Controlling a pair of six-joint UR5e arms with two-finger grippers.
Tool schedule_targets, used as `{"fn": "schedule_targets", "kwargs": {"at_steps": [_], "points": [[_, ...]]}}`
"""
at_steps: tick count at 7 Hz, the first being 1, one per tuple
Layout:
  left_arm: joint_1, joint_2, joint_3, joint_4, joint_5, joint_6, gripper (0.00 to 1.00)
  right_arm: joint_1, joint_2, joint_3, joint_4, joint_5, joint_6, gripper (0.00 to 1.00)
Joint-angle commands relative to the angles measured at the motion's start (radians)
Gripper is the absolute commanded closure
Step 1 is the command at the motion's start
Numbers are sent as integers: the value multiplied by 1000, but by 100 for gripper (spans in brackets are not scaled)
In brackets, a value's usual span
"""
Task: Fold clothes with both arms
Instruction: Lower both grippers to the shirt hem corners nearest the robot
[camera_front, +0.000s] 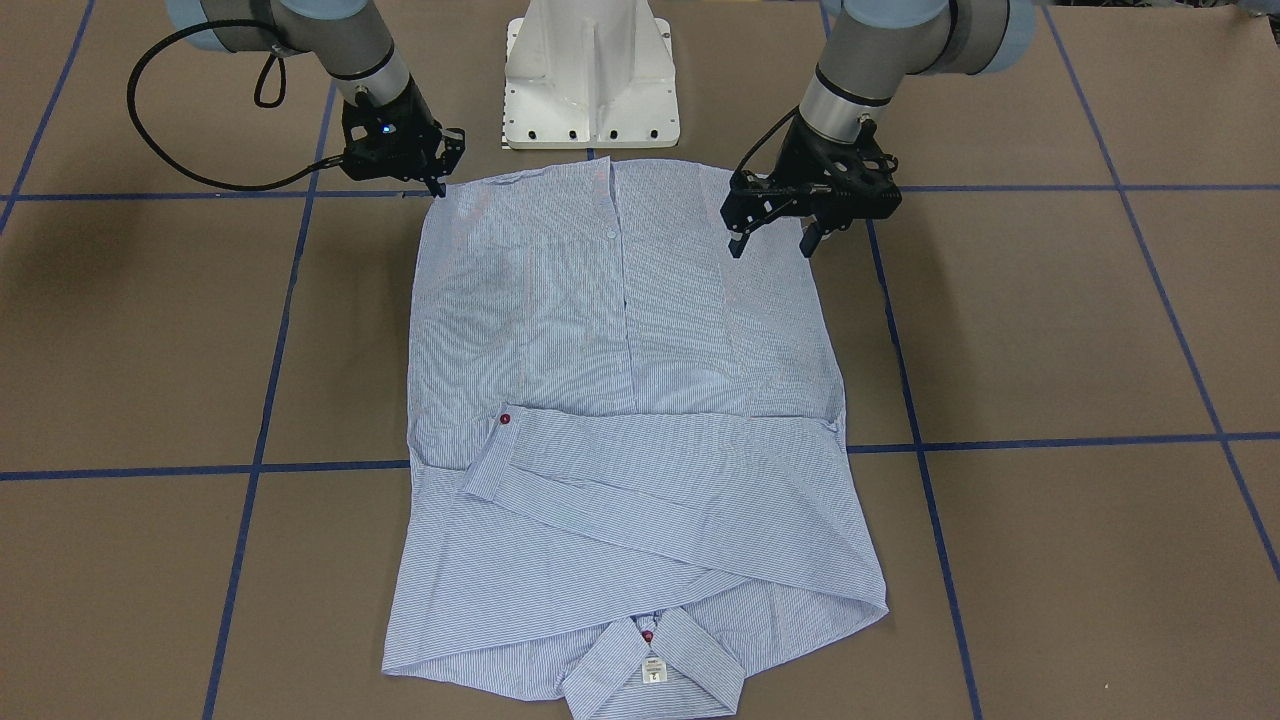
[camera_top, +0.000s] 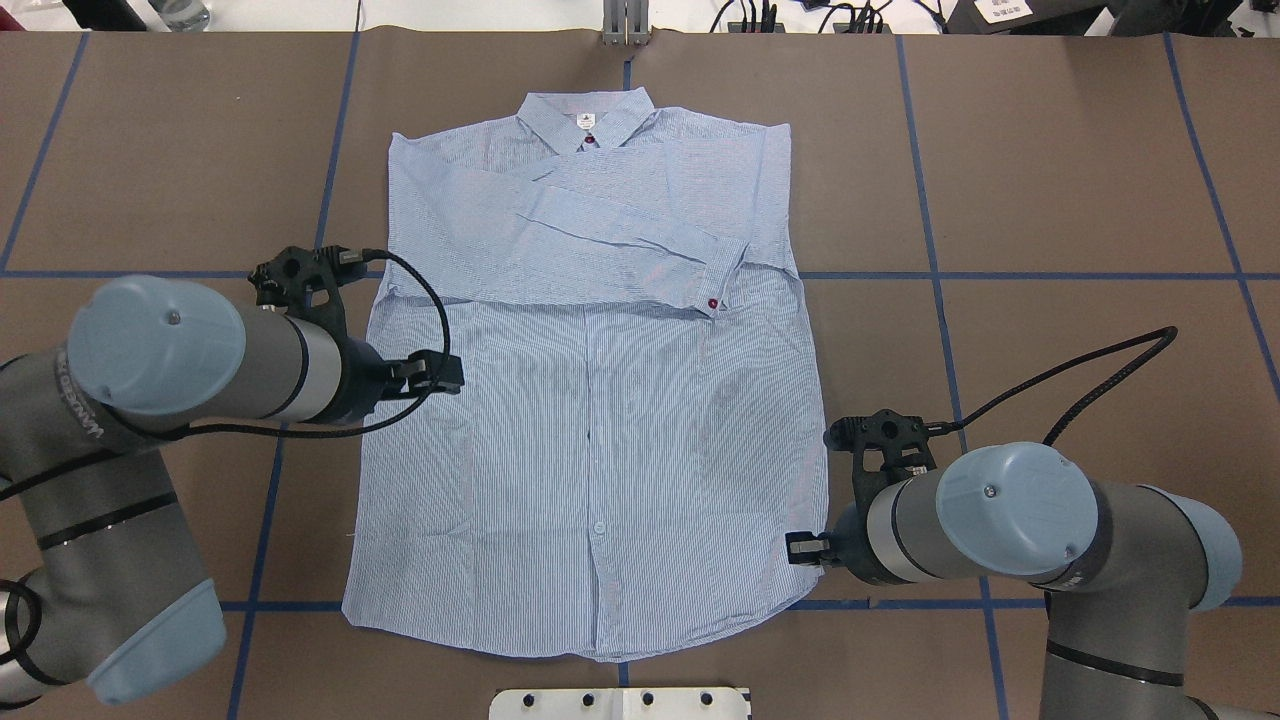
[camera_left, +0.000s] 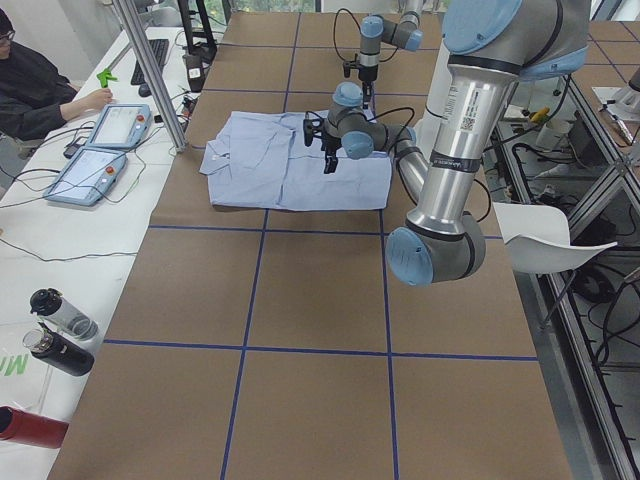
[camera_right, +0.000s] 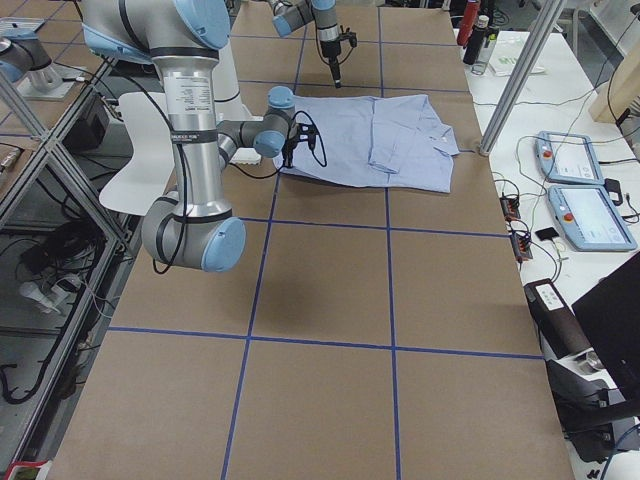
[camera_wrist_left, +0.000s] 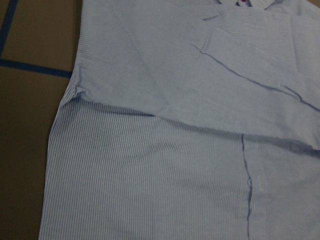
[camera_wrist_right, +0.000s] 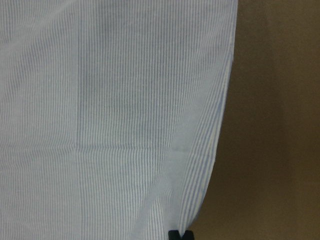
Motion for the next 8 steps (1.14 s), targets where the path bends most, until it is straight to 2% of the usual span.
{"fn": "schedule_targets", "kwargs": {"at_steps": [1, 3, 6, 8], "points": [[110, 90, -2, -1, 12, -90, 2, 4, -1, 17, -1, -13, 3, 100], [196, 144, -4, 1, 42, -149, 4, 4, 0, 18, -1, -26, 4, 100], [250, 171, -2, 2, 42, -192, 19, 4, -1, 18, -1, -26, 3, 100], [264, 191, -2, 2, 41, -192, 25, 4, 0, 18, -1, -26, 3, 100]]}}
